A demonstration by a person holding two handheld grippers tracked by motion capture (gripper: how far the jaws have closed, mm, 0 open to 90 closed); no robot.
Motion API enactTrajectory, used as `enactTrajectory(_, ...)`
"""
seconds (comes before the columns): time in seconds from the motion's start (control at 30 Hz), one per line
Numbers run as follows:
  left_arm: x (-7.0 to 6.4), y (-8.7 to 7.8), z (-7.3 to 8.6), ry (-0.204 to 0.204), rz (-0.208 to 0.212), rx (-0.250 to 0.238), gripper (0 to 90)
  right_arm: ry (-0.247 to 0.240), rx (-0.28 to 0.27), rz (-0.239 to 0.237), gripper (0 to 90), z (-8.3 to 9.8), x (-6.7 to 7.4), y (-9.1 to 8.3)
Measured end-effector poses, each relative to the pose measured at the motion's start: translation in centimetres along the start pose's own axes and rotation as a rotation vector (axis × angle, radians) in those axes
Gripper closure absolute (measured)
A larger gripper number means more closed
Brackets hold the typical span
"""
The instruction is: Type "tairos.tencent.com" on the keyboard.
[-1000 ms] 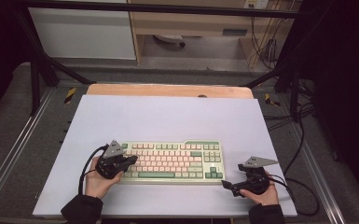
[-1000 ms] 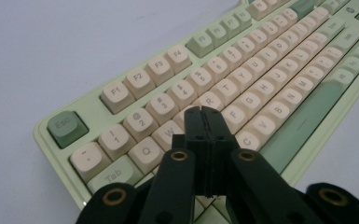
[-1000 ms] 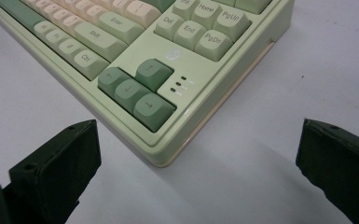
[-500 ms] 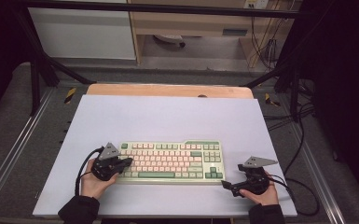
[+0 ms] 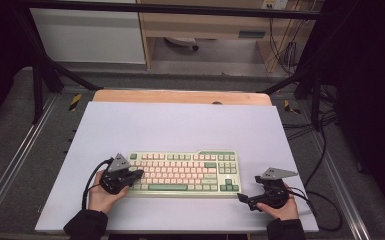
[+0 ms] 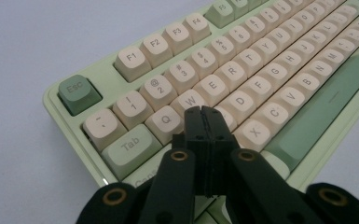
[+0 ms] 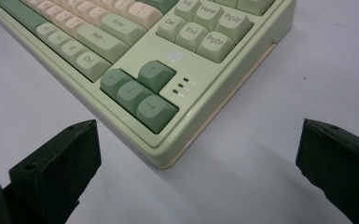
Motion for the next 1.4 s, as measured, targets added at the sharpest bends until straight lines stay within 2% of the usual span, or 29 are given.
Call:
enactTrajectory(0.17,0.0,-0.4,-0.2,-0.001,-0.001,-0.014,89.9,-0.015,-0.008,-0.003,0.3,-0.3,0.2,0.0)
enactTrajectory(0.33,0.0,-0.7,-0.3,-0.008,0.004,-0.027,89.9,-0.028,-0.016,-0.011,0.2,-0.9,0.9,0.1)
enactTrajectory(0.4,-0.1,-0.8,-0.4,-0.008,0.006,-0.030,89.9,-0.050,-0.011,-0.007,0.2,-1.3,1.3,0.1)
enactTrajectory(0.5,-0.2,-0.9,-0.4,-0.005,0.007,-0.035,89.9,-0.053,-0.017,-0.023,0.6,-1.7,1.8,0.2)
enactTrajectory(0.6,-0.2,-1.0,-0.5,-0.004,0.008,-0.038,89.9,-0.072,-0.026,-0.027,6.1,-2.2,2.3,0.3)
enactTrajectory(0.63,-0.2,-1.0,-0.4,-0.005,0.009,-0.038,89.9,-0.068,-0.048,-0.028,12.7,-2.6,2.7,0.4)
enactTrajectory(0.67,-0.2,-1.0,-0.4,-0.005,0.009,-0.037,89.9,-0.068,-0.048,-0.028,12.7,-2.6,2.7,0.4)
enactTrajectory(0.87,-0.2,-1.0,-0.4,-0.005,0.010,-0.039,89.9,-0.105,-0.065,-0.068,33.5,-3.9,3.9,1.4)
enactTrajectory(1.07,-0.2,-0.9,-0.4,-0.003,0.012,-0.037,89.9,-0.128,-0.039,-0.120,49.0,-5.1,5.5,3.1)
enactTrajectory(1.13,-0.2,-0.9,-0.4,-0.003,0.011,-0.037,89.9,-0.126,-0.042,-0.138,54.2,-5.4,6.0,3.6)
enactTrajectory(1.4,-0.2,-0.9,-0.3,-0.003,0.012,-0.036,89.9,-0.119,-0.053,-0.152,71.7,-6.7,7.2,5.2)
Point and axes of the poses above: each handheld gripper's, and its own axes: y roughly forward along the jaws, z roughly out of its underside, x roughly to its left, the point moved 1 cm from there along y, roughly forward along the jaws, and after that the axes turned 8 degrees about -x, right-handed, at the moved point
